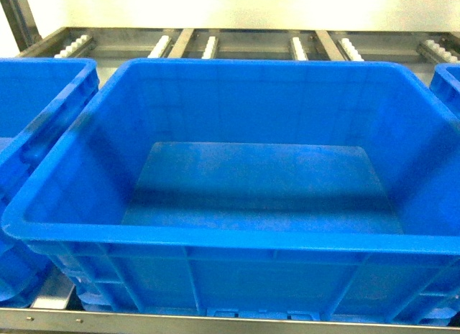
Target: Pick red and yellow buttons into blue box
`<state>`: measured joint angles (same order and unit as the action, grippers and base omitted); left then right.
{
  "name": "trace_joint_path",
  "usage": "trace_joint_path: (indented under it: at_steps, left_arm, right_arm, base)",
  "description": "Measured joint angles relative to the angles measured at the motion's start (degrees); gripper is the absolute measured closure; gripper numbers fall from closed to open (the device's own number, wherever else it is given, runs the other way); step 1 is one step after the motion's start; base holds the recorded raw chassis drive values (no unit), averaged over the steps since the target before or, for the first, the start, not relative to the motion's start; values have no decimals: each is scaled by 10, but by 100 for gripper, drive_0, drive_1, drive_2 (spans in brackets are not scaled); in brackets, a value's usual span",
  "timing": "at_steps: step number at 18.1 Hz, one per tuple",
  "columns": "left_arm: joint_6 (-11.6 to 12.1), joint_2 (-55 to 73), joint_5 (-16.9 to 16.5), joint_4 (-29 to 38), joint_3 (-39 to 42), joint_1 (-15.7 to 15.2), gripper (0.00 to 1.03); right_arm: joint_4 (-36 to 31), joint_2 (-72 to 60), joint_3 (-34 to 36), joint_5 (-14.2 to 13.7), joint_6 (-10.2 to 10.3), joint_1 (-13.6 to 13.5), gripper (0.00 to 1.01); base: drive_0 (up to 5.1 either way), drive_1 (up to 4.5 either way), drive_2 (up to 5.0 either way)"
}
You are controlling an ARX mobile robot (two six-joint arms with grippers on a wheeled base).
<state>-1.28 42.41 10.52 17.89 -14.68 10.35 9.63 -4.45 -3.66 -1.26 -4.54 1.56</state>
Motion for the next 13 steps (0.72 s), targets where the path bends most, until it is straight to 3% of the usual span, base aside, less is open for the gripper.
trace_joint_path:
  at_steps: [7,9,13]
  left_arm:
    - [0,2,0,-1,0,0,72]
    - [0,2,0,-1,0,0,72]
    - [0,2,0,-1,0,0,72]
  right_arm:
    - [4,-7,-3,8,0,6,63]
    - [-36,-45,-9,-3,3,-26,63]
    - [-201,-241,-75,-33,16,-106,63]
  base:
    - [0,0,0]
    - [0,0,0]
    - [0,0,0]
